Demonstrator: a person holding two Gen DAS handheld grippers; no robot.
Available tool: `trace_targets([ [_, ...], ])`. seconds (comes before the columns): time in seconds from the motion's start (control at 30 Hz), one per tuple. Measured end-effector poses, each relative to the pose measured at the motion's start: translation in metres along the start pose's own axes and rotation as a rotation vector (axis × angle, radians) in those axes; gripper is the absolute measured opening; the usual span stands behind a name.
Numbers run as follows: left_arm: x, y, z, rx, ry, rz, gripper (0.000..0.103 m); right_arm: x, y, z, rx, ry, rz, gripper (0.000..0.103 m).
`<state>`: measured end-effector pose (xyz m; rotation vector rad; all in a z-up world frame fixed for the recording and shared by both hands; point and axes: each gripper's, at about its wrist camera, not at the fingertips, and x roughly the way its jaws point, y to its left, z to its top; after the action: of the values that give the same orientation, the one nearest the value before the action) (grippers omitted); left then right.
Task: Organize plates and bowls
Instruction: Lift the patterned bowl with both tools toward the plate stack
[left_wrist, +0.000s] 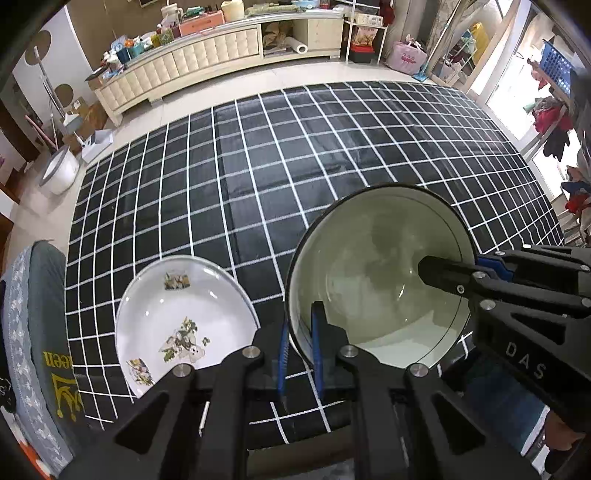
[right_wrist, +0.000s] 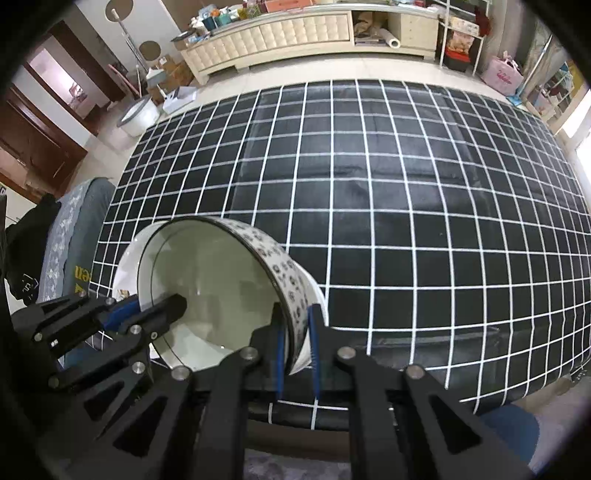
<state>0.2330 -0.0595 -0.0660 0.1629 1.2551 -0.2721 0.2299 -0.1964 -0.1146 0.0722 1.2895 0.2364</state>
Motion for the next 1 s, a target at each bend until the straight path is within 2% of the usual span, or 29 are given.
trace_targets([
  [0.33, 0.033, 0.008, -0.01, 0.005, 0.066, -0.021, 0.01, 0.034, 0.012, -0.002, -0.001, 0.074, -0.028, 0.015],
  [0.57, 0.048, 0.005, -0.015, 0.006, 0.085, -0.034, 0.01, 0.041, 0.005, -0.005, 0.011, 0.096, -0.03, 0.015],
  [0.87, 0.051, 0.003, -0.017, 0.021, 0.076, -0.023, 0.01, 0.041, 0.002, -0.006, 0.008, 0.113, -0.016, 0.015],
  [1.0, 0.048, 0.003, -0.017, 0.024, 0.072, -0.024, 0.011, 0.039, 0.006, -0.008, -0.035, 0.101, -0.044, 0.017],
])
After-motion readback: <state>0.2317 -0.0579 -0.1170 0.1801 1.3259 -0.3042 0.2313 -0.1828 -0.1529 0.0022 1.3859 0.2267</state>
